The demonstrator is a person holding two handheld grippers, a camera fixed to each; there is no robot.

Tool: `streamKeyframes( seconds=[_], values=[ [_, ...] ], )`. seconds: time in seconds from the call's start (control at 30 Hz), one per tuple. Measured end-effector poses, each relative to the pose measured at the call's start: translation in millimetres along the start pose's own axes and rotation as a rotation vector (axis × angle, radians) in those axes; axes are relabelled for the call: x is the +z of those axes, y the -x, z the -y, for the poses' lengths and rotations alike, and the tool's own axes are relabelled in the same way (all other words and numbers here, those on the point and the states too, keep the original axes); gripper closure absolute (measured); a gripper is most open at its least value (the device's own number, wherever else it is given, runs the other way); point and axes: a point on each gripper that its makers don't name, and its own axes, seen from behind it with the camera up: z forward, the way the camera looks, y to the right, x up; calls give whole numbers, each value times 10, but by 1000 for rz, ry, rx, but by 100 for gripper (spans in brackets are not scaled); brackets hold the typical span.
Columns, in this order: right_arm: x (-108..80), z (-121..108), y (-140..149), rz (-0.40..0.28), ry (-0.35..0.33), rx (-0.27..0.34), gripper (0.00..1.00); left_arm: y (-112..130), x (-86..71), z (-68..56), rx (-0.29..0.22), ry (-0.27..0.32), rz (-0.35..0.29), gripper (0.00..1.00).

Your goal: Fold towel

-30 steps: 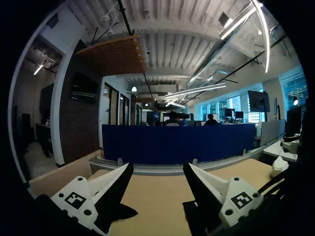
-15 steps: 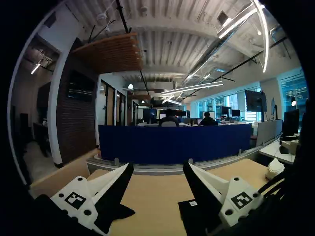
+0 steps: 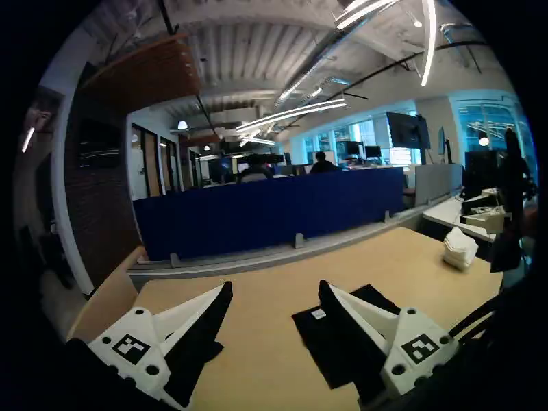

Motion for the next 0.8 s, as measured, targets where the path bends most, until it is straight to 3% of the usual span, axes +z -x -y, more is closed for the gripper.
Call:
streamKeyframes(
  seconds=[0.07,0.2,0.5,0.8],
  values=[
    [13,83,65,37,-46,-16,0,83,4,-90,24,43,31,7],
    [28,183,147,75,-100,-57,0,200,4,-151,58,77,67,7],
    [121,305,422,129,-136,-97,0,453,100,-311,89,122,113,7],
    [285,412,817,167,-167,-98,0,897,250,-558,88,168,176,7]
  ],
)
